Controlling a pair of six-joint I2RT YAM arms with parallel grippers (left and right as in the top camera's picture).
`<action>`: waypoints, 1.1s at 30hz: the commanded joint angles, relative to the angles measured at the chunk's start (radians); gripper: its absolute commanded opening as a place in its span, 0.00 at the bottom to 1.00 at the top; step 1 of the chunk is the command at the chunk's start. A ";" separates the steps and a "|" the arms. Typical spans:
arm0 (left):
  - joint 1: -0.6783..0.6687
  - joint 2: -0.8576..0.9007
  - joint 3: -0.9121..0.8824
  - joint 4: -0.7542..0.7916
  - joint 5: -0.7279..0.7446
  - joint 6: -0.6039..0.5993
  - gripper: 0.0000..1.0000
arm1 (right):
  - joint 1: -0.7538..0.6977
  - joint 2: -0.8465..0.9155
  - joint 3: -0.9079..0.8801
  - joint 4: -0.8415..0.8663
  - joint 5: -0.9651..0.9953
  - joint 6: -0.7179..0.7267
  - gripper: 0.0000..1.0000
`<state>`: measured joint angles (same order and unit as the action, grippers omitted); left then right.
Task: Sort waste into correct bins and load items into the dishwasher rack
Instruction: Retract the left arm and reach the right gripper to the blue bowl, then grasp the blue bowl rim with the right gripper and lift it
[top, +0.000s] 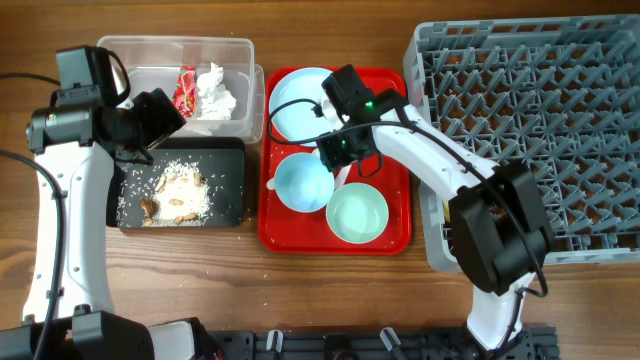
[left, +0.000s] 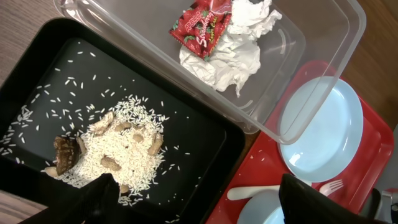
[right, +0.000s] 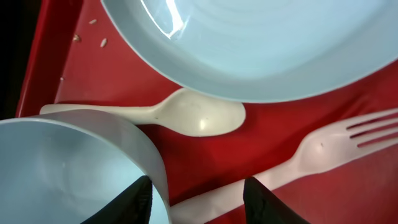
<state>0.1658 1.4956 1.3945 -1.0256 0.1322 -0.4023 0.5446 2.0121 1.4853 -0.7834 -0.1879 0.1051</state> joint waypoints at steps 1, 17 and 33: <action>0.005 -0.005 0.014 0.000 0.013 0.005 0.85 | 0.002 0.011 -0.006 0.005 -0.054 -0.060 0.55; 0.005 -0.005 0.014 0.000 0.013 0.005 1.00 | 0.002 0.014 -0.007 0.005 -0.147 -0.151 0.53; 0.005 -0.005 0.014 0.000 0.013 0.005 1.00 | 0.003 0.066 -0.009 0.029 -0.151 -0.177 0.34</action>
<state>0.1658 1.4956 1.3945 -1.0256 0.1326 -0.4023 0.5446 2.0537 1.4849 -0.7601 -0.3145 -0.0463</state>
